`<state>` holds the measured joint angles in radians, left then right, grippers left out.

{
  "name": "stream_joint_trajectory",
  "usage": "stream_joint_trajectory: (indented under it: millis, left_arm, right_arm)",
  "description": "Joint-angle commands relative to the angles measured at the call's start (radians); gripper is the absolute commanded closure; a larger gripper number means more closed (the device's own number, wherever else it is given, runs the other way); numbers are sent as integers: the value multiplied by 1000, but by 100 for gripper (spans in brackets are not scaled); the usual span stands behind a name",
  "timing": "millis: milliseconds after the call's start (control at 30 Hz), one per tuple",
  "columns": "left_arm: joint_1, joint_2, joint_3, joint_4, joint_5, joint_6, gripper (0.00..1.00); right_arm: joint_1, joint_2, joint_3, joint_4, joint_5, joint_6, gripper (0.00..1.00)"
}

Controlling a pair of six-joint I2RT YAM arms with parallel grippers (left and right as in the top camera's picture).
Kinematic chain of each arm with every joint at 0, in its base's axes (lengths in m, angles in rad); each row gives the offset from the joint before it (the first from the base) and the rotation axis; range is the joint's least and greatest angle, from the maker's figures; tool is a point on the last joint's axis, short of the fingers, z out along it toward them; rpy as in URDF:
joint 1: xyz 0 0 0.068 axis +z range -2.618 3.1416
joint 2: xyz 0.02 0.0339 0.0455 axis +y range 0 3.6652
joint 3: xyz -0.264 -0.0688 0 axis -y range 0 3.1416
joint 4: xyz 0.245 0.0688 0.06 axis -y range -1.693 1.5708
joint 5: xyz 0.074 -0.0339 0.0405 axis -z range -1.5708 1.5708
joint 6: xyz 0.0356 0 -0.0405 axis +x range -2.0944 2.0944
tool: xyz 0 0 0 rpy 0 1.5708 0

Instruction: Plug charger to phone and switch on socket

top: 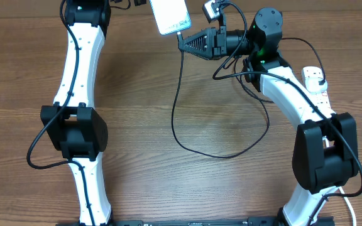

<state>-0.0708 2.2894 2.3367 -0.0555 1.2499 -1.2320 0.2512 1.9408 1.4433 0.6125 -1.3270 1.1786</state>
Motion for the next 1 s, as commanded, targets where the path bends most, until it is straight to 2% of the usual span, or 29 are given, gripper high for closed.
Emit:
stream_joint_trajectory:
  millis: [0, 967]
  left_arm:
    - [-11, -27, 22, 8, 23, 9, 96]
    - [-10, -27, 22, 8, 12, 47, 96]
  right_arm:
    - [2, -3, 18, 8, 18, 3, 96]
    - [2, -3, 18, 8, 12, 4, 96]
